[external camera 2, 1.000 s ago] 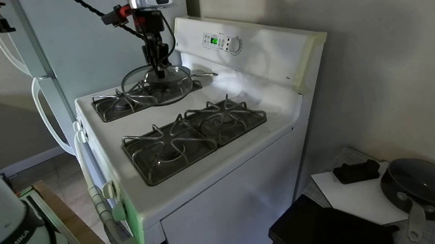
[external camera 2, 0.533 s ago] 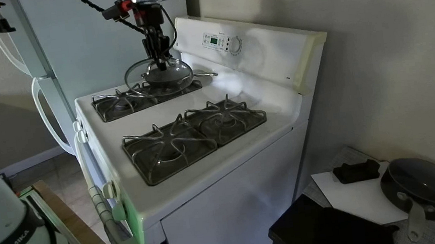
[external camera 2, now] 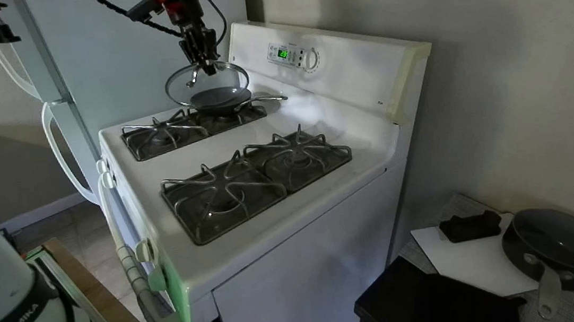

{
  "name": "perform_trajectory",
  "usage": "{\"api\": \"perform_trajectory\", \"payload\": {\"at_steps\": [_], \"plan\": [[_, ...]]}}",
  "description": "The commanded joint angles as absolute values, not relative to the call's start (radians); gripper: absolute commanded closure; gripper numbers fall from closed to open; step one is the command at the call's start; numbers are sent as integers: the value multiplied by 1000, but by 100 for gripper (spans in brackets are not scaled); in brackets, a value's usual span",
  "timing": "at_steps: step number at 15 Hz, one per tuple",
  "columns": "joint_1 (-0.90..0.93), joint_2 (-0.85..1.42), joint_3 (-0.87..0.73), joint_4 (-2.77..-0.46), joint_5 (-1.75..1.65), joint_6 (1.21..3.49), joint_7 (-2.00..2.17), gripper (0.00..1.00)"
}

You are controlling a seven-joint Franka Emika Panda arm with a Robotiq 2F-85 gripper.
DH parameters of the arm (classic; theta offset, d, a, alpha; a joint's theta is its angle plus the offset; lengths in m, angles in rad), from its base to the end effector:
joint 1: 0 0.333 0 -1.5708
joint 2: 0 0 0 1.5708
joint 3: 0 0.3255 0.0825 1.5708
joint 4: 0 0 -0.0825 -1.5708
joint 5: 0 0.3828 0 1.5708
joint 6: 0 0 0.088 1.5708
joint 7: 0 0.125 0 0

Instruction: Put the lid on the pan

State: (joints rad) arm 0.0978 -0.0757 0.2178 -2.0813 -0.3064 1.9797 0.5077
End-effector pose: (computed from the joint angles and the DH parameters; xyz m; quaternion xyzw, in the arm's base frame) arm 0.5070 0.1420 0.4530 0.9885 -0.0328 0.0459 0.1406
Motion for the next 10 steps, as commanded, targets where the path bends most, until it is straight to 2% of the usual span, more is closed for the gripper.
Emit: {"api": "perform_trajectory", "payload": {"at_steps": [1,10], "plan": [[140,12,233,-1978,-409,1985,541,100],[246,181,220,-1832,-501,2095,501,100]]}}
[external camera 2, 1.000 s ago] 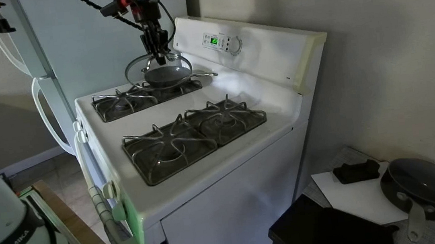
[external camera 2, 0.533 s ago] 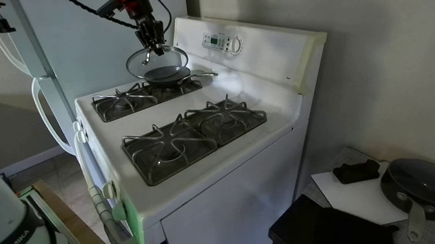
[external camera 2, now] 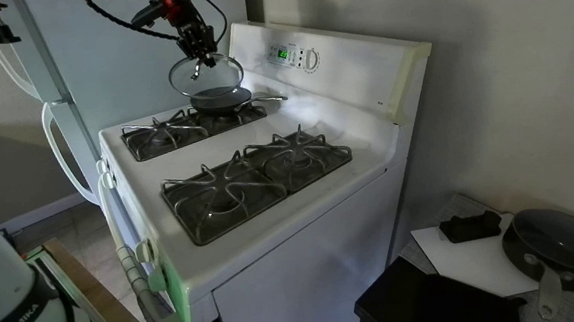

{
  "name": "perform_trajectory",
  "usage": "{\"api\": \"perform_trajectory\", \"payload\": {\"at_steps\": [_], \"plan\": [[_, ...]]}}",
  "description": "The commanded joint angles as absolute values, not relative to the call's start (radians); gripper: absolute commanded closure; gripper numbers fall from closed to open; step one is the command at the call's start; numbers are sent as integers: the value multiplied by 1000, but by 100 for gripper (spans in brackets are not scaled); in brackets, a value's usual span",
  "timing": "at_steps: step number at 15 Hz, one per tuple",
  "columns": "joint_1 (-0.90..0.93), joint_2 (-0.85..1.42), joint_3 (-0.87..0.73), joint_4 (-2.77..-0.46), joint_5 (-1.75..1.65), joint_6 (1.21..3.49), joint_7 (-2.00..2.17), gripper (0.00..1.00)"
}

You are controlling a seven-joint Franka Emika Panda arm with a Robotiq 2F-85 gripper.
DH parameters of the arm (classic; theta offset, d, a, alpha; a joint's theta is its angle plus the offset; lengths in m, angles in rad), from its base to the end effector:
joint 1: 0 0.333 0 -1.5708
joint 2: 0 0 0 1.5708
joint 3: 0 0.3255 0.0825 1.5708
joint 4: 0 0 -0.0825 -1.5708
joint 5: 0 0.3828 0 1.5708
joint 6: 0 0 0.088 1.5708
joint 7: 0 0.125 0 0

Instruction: Put the lid on the pan

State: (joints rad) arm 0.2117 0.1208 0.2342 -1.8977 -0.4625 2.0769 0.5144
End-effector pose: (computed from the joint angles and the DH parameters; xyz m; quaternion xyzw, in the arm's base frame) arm 0.5556 0.2281 0.4426 0.9787 0.0702 0.1156 0.1542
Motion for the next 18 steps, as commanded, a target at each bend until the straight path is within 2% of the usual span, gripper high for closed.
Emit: {"api": "perform_trajectory", "payload": {"at_steps": [1,11,18], "plan": [[256,201,215,-1818,-508,2099,504,100],[276,223,195,-1809,-479,2102,494,100],[312,311,174,-1712,-494,2089,482,100]]}}
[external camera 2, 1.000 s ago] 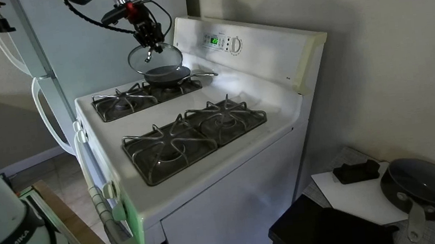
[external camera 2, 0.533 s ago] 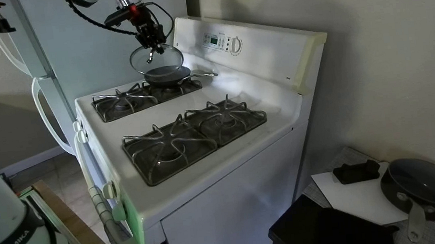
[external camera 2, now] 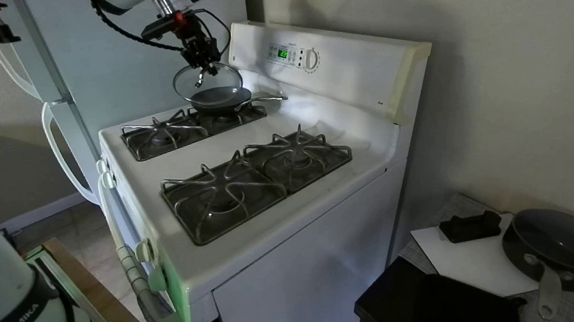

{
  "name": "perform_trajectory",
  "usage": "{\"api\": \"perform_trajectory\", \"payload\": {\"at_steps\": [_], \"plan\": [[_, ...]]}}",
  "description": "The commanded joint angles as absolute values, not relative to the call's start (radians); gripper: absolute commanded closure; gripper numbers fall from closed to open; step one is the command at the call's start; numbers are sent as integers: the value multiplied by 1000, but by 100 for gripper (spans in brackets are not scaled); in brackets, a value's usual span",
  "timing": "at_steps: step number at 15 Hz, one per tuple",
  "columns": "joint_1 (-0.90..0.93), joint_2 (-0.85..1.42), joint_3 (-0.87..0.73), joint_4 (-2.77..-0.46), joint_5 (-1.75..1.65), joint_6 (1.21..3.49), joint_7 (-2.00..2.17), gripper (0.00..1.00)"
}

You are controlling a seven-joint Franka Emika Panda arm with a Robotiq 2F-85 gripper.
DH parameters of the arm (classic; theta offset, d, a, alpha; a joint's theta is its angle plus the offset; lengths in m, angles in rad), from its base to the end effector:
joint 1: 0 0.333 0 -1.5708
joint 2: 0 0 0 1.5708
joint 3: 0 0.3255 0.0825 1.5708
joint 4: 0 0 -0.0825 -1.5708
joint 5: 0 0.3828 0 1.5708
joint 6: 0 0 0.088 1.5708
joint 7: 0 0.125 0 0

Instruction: Put the lid on the pan

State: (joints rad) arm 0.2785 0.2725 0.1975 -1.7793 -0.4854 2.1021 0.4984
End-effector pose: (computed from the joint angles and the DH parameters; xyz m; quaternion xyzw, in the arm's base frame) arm 0.5876 0.2601 0.4079 0.9771 0.1008 0.1124 0.1497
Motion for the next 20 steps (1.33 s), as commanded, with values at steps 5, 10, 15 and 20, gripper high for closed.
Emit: {"api": "perform_trajectory", "payload": {"at_steps": [5,10,15,20], "plan": [[347,373,151,-1635,-518,2084,473,100],[376,429,122,-1572,-527,2084,463,100],[401,475,100,-1522,-530,2086,446,100],[423,509,78,-1490,-543,2079,428,100]]}}
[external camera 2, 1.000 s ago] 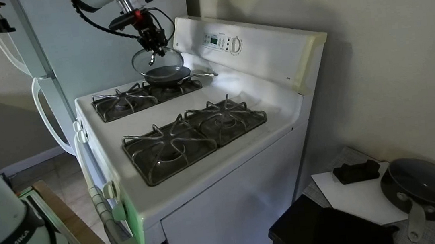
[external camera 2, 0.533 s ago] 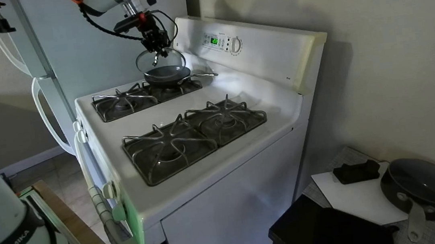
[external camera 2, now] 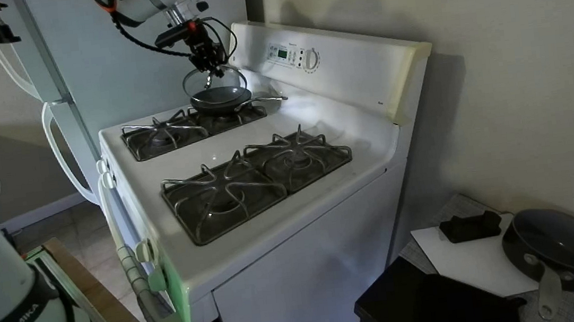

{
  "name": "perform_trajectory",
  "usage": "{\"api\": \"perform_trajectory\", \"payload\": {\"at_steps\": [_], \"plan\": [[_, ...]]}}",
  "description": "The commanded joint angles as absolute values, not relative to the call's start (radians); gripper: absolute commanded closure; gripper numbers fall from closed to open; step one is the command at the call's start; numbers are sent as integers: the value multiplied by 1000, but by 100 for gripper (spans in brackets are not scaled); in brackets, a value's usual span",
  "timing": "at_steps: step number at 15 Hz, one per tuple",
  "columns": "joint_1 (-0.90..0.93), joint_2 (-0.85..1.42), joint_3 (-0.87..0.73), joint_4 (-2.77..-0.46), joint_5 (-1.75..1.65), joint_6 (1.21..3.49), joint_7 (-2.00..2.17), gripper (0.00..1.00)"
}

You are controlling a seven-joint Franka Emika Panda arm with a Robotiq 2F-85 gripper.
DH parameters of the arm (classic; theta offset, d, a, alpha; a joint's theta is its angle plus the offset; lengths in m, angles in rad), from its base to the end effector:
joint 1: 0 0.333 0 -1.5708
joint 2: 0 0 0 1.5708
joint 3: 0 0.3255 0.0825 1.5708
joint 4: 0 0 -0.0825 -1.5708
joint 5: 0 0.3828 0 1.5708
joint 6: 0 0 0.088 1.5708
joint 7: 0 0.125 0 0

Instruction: Put the lid on the pan

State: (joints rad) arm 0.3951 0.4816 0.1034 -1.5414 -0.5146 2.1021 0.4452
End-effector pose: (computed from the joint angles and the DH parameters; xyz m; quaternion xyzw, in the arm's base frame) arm 0.6390 0.3005 0.3799 0.9687 0.1391 0.1281 0.1609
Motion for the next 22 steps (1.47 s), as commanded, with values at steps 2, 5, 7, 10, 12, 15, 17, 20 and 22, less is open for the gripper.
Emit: {"api": "perform_trajectory", "payload": {"at_steps": [2,5,7,10,12,15,17,20,22], "plan": [[430,516,70,-1483,-552,2074,421,100],[437,525,62,-1477,-564,2069,406,100],[443,531,59,-1476,-574,2065,394,100],[451,538,56,-1474,-595,2060,383,100],[456,542,56,-1472,-609,2063,382,100],[459,551,58,-1466,-620,2066,383,100],[464,559,57,-1458,-632,2062,381,100],[469,569,56,-1448,-649,2056,374,100],[472,570,55,-1450,-663,2053,368,100]]}}
